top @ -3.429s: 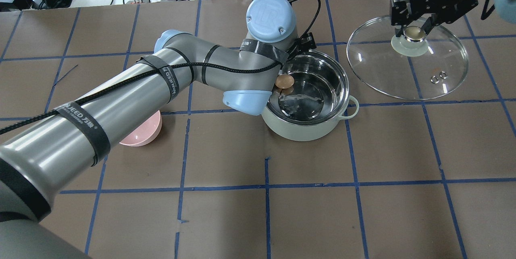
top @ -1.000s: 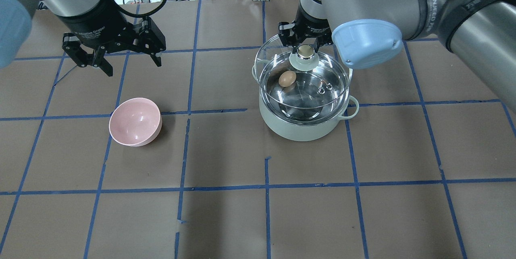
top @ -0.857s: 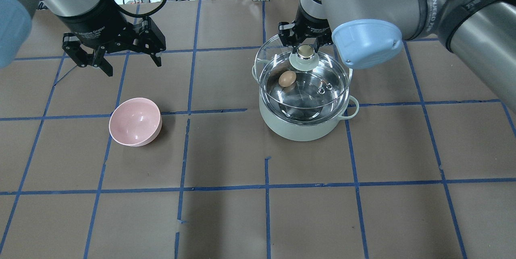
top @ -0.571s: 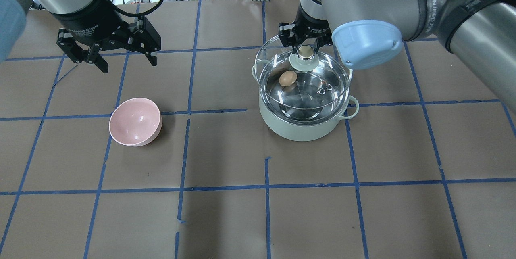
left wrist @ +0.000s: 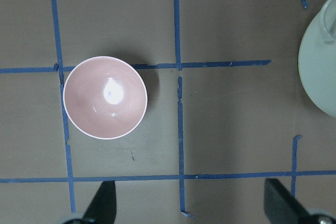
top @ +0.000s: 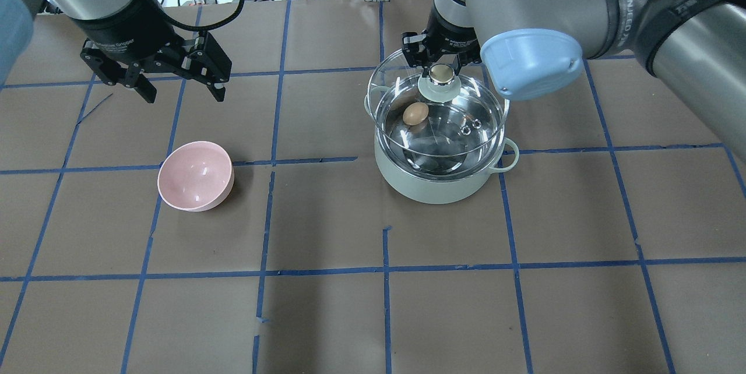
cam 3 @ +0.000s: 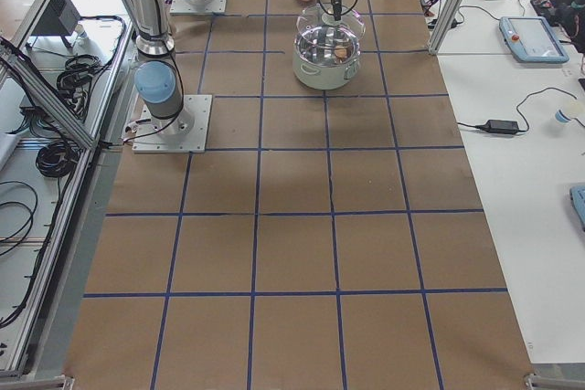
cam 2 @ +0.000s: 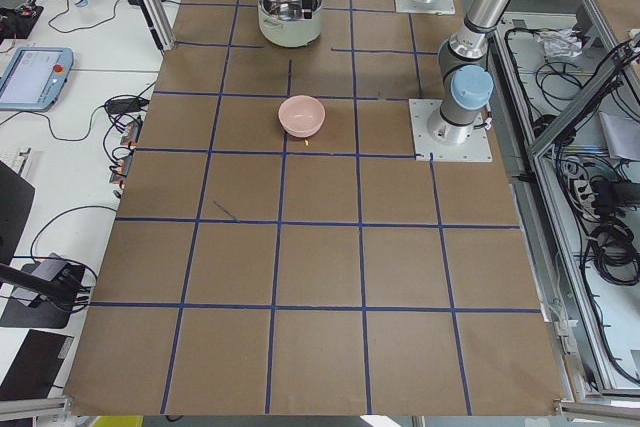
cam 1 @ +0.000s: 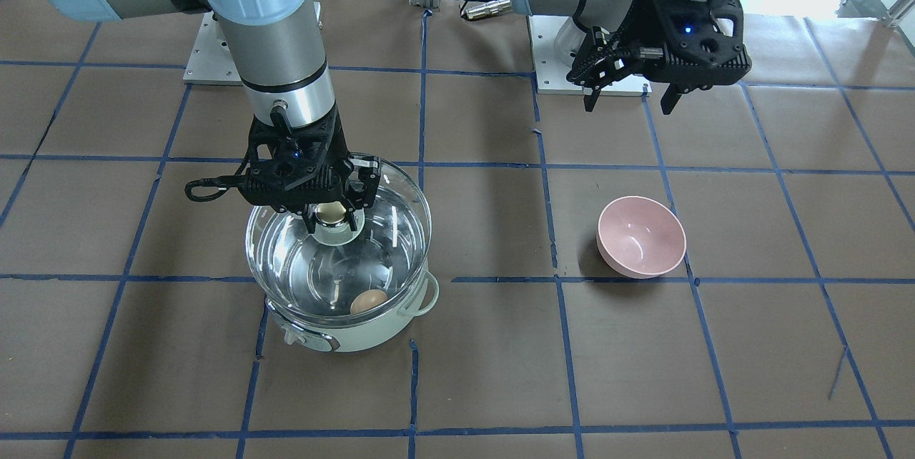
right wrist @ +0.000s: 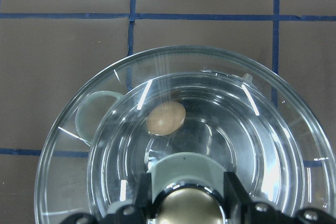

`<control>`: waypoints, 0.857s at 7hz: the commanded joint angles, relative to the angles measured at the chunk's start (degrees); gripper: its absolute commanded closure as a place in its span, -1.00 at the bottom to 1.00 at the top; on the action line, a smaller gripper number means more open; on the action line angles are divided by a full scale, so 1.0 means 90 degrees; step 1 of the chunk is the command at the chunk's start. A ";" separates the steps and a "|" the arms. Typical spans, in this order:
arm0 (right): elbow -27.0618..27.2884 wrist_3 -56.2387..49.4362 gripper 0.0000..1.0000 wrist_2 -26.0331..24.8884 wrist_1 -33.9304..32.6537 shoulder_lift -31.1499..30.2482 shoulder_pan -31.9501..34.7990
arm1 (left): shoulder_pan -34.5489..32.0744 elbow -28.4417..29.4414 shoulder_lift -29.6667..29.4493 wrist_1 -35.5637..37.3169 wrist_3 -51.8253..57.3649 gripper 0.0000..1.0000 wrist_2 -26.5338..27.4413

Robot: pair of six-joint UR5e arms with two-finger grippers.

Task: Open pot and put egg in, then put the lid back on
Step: 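Lower the glass lid onto the pot with the right gripper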

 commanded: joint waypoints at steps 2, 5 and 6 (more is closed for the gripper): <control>0.0177 -0.0037 0.24 -0.0025 0.0007 0.0001 0.0017 | -0.0009 0.0002 0.0001 0.0000 0.0014 -1.00 0.0003; 0.0509 0.0002 0.27 -0.0054 -0.0149 -0.0028 -0.0003 | -0.0009 -0.0008 0.0001 0.0000 0.0014 -1.00 0.0003; 0.0597 0.0012 0.28 -0.0054 -0.0256 -0.0028 -0.0003 | -0.0009 -0.0008 0.0001 0.0000 0.0014 -1.00 0.0003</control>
